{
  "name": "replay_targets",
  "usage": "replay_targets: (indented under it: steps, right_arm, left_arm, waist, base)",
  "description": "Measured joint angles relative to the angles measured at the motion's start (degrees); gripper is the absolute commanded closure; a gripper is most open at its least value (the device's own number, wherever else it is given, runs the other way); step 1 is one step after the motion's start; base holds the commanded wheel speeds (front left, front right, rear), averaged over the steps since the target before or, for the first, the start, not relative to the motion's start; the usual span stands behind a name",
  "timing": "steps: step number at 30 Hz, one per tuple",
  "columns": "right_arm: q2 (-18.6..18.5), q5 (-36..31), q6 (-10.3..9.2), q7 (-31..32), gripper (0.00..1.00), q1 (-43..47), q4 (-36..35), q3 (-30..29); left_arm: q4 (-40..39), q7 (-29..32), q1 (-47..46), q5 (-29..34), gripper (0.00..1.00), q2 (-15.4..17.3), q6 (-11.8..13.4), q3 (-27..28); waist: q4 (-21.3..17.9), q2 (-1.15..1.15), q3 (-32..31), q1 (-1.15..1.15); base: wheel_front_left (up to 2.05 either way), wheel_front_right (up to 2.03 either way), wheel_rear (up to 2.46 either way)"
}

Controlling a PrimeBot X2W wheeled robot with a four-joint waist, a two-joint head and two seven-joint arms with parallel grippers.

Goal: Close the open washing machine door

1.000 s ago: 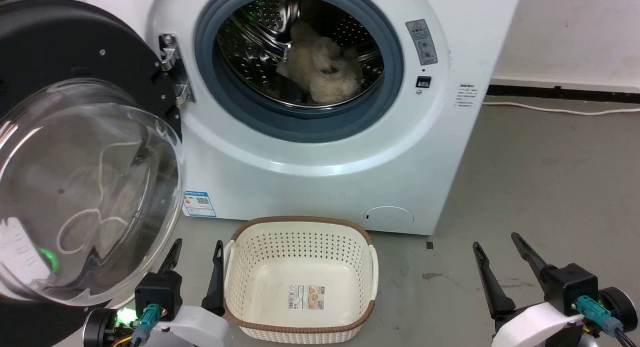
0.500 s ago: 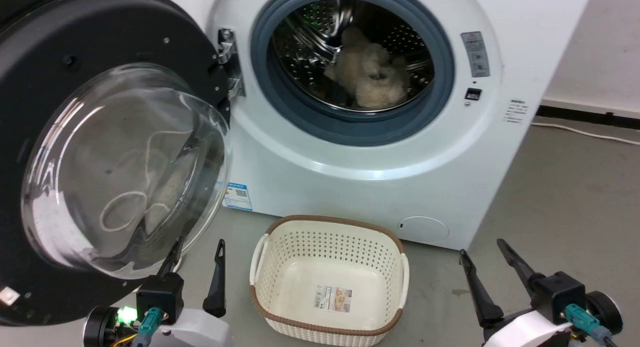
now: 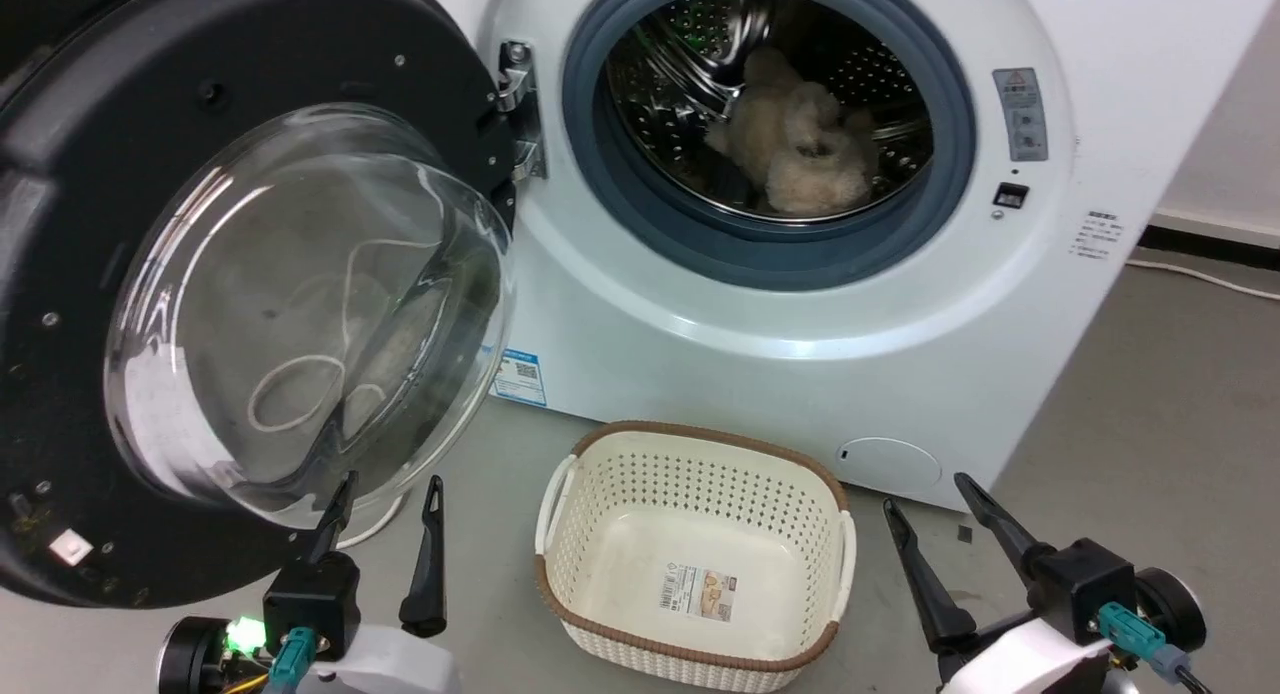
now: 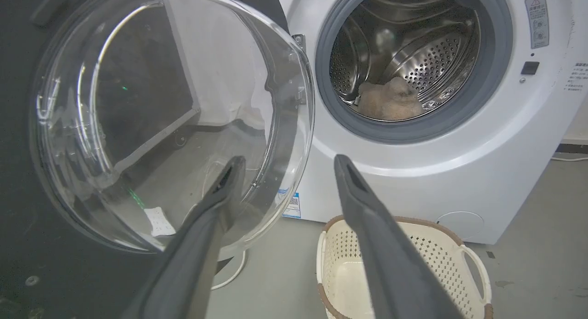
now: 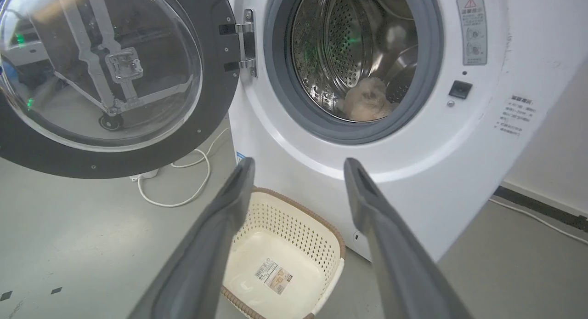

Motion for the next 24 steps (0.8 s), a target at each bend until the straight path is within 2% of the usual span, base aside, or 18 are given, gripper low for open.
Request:
replay_targets:
  steps: [24]
  right_arm:
    - [-0.81,1.99,0.0,-3.07,0.0,-0.32,2.12,3.65]
  left_arm:
    - [-0.4,-3.05,0.71,-0.05,0.0,1.48,1.04,-0.57]
  waist:
    - [5.79,0.0,-0.57,0.0]
  base:
    - [0.0,0.0,0.0]
